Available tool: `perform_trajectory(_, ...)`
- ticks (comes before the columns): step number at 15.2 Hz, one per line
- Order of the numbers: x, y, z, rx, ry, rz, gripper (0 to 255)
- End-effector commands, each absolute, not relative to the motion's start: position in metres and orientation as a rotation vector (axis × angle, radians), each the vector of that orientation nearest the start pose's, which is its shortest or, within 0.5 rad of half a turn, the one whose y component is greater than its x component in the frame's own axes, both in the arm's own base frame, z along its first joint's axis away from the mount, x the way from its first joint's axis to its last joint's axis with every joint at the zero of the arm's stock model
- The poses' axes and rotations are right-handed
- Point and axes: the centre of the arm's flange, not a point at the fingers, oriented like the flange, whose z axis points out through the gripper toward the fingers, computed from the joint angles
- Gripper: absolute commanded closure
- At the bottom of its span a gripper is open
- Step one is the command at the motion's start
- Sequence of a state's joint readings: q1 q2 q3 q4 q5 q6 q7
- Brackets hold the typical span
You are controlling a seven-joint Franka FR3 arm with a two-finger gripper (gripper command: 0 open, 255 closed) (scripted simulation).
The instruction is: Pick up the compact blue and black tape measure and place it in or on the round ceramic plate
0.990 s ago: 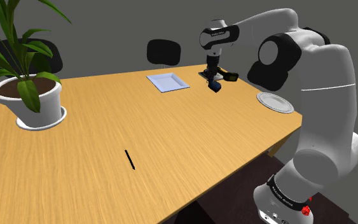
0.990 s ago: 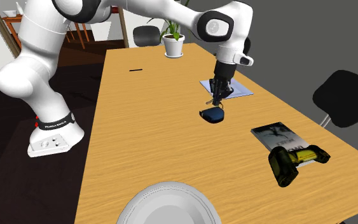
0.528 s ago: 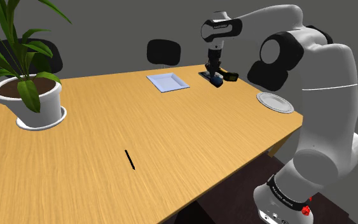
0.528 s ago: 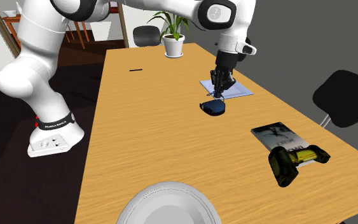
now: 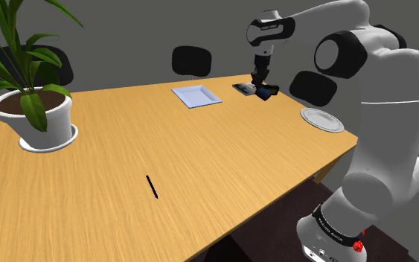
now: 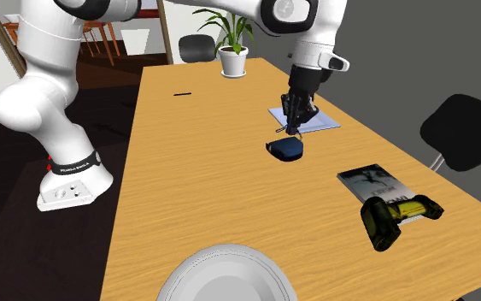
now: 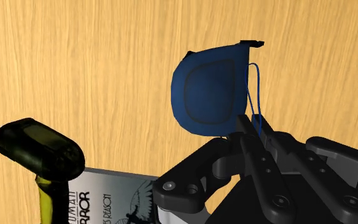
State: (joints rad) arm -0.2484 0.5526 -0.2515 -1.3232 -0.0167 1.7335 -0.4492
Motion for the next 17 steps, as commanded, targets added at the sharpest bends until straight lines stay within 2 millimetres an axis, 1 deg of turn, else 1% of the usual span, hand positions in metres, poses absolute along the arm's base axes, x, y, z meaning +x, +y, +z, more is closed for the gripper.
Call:
perform_trajectory(1,0.608,-0.322,0.416,-3.204,0.029,0.289,255)
perform_trajectory(17,0.463,-0.475,0.422,-3.204,0.029,0.289,255)
